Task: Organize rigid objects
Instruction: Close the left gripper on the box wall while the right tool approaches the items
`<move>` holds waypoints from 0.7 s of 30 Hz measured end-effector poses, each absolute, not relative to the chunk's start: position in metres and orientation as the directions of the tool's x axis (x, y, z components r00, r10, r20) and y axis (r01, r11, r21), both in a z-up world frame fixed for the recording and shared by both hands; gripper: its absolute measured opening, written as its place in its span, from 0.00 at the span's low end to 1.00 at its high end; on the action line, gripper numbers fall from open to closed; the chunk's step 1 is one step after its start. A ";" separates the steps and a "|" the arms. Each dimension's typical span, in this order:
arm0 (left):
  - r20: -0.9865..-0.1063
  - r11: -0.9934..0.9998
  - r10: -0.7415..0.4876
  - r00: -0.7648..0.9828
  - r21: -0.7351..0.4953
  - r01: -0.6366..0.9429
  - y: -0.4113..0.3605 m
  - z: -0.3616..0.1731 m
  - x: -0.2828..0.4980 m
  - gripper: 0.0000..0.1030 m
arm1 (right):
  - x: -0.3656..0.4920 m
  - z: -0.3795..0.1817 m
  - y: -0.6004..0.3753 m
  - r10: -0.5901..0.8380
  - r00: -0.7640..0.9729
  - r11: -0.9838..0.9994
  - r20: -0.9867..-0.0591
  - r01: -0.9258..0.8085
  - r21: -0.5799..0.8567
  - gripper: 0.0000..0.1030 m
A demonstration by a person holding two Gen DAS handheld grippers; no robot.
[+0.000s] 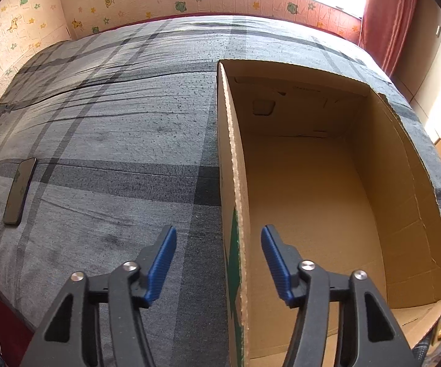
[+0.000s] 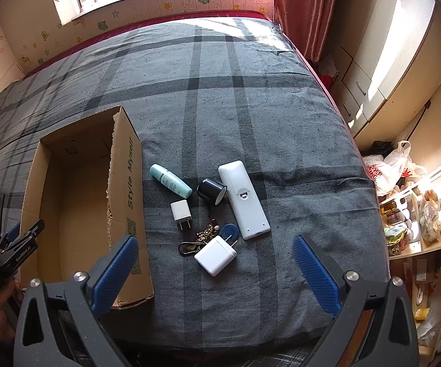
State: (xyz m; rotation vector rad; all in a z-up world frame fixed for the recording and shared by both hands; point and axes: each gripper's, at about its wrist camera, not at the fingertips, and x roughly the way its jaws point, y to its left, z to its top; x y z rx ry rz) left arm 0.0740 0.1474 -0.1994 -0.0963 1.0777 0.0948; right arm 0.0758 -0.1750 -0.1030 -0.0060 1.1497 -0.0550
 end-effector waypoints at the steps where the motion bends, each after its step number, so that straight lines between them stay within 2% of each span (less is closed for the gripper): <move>1: -0.884 0.993 0.019 0.467 -0.039 -0.115 0.147 -0.201 0.074 0.32 | 0.076 -0.104 -0.176 -0.047 0.406 0.999 -0.912 0.042 -0.033 1.00; 4: -0.893 0.995 -0.016 0.450 -0.059 -0.082 0.143 -0.206 0.076 0.15 | 0.077 -0.110 -0.180 -0.048 0.406 0.998 -0.913 0.049 -0.031 1.00; 7: -0.892 0.998 0.026 0.451 -0.005 -0.068 0.134 -0.208 0.076 0.15 | 0.078 -0.116 -0.185 -0.051 0.400 0.998 -0.915 0.058 -0.030 1.00; 14: -0.890 0.996 -0.006 0.456 -0.046 -0.077 0.142 -0.209 0.074 0.15 | 0.079 -0.128 -0.188 -0.069 0.396 0.997 -0.916 0.053 -0.052 1.00; 21: -0.886 0.997 0.007 0.463 -0.029 -0.070 0.140 -0.209 0.073 0.14 | 0.080 -0.150 -0.190 -0.142 0.401 0.990 -0.905 0.041 -0.137 1.00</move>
